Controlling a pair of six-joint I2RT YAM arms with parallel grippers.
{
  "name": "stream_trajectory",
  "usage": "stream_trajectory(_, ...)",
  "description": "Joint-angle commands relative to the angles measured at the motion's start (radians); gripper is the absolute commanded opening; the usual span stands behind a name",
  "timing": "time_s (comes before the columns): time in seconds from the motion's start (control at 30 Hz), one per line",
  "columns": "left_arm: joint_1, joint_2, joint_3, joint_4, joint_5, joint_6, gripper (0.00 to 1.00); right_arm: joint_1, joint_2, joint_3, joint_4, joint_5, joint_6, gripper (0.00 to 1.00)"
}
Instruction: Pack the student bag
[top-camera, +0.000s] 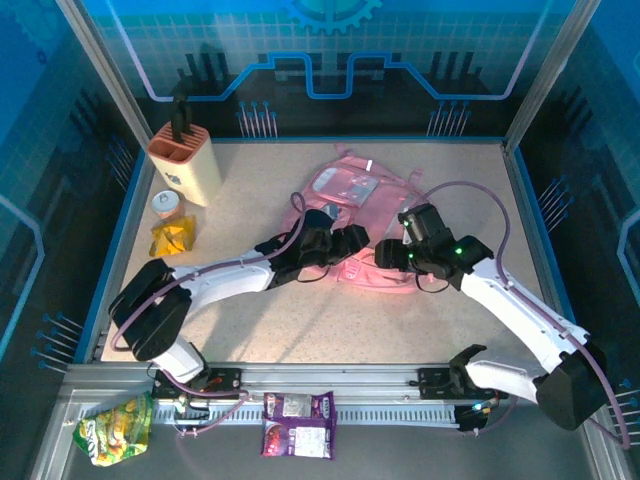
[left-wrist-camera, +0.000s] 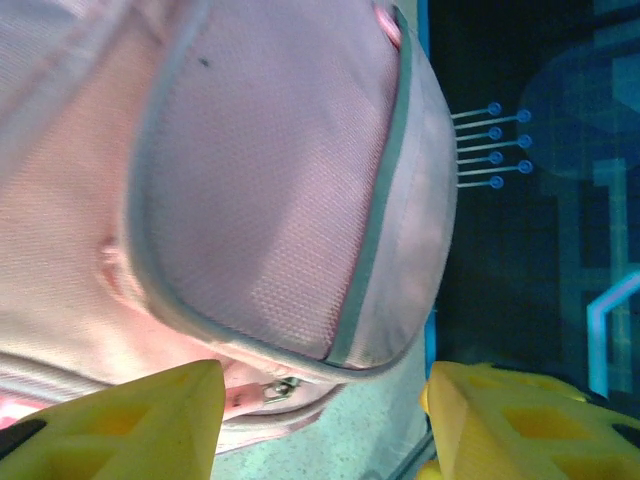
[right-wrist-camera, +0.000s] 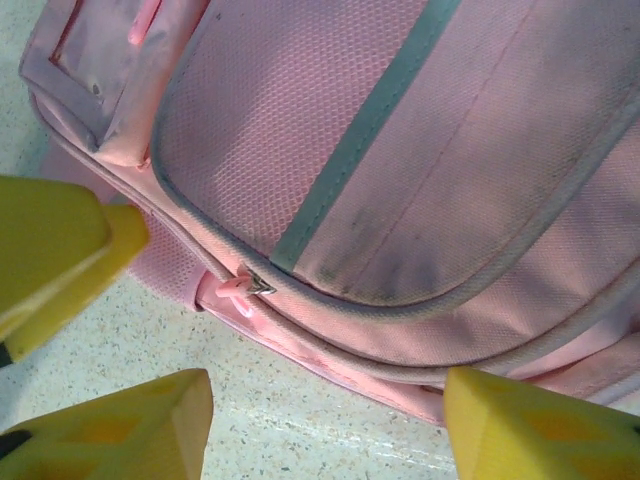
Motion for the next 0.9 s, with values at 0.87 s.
stream_trajectory(0.87, 0.055, -0.077, -0.149, -0.084, -0.170, -0.024, 0.65, 0.276, 0.369, 0.144, 0.013, 0.422, 0.704, 0.54)
